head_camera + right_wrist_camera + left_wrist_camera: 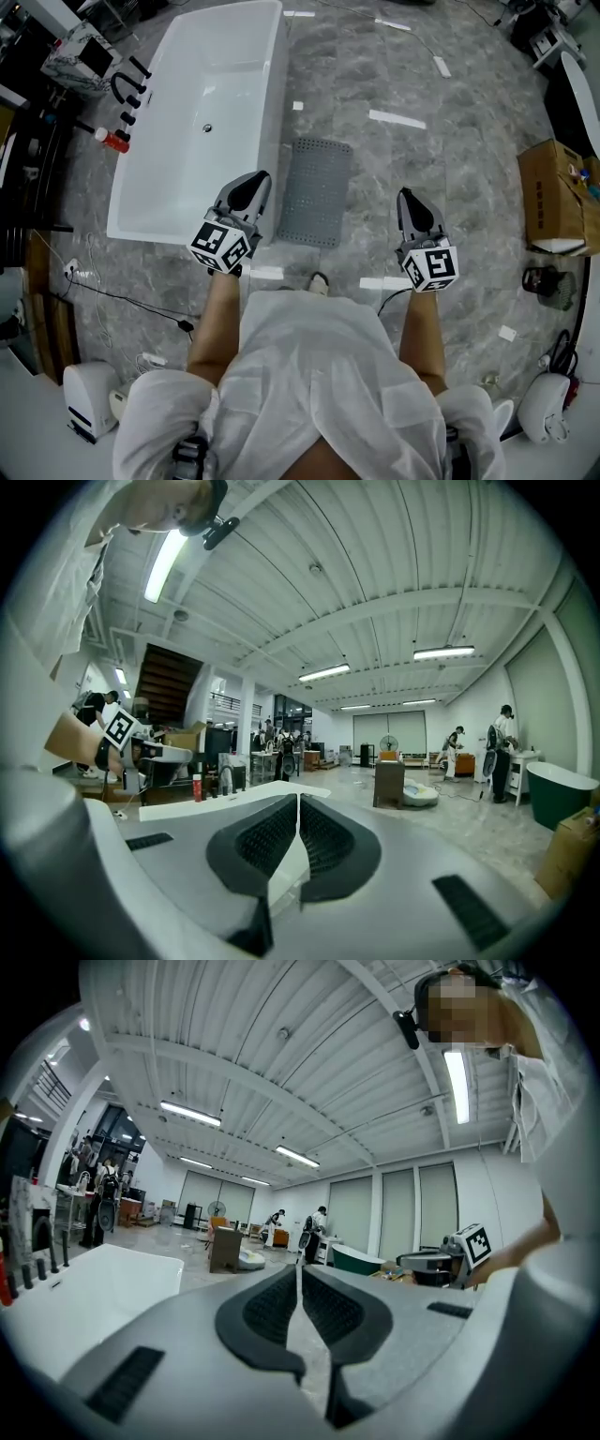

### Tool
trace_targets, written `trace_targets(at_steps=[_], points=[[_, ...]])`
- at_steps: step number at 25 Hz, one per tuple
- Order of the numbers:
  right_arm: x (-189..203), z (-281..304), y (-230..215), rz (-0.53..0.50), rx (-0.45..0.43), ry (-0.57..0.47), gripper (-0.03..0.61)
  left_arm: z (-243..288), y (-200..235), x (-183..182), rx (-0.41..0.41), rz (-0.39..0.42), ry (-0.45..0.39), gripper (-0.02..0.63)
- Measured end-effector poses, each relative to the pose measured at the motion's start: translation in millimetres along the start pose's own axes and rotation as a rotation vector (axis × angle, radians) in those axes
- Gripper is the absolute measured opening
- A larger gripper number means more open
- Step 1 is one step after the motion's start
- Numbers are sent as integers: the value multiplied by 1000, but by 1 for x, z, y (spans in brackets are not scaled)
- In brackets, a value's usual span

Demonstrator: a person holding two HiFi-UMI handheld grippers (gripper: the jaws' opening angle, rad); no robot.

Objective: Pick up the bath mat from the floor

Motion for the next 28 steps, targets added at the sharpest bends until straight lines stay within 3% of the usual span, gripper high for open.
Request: trace_targets(at_steps=[14, 28], points=[[11, 10, 13, 23, 17, 16, 31, 13, 13, 15, 71, -17, 26, 25], [16, 11, 94, 24, 35, 63, 32, -51, 45, 20, 78, -57, 29, 25]])
Point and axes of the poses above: the fingertips, and each gripper's own axes: z forward along the fingers, y to its left, x out of its underside, the point moved 9 cm from there along -z, backward along the fingers, and after that the axes turned 3 degrees about -y, right-handed, at the moved point
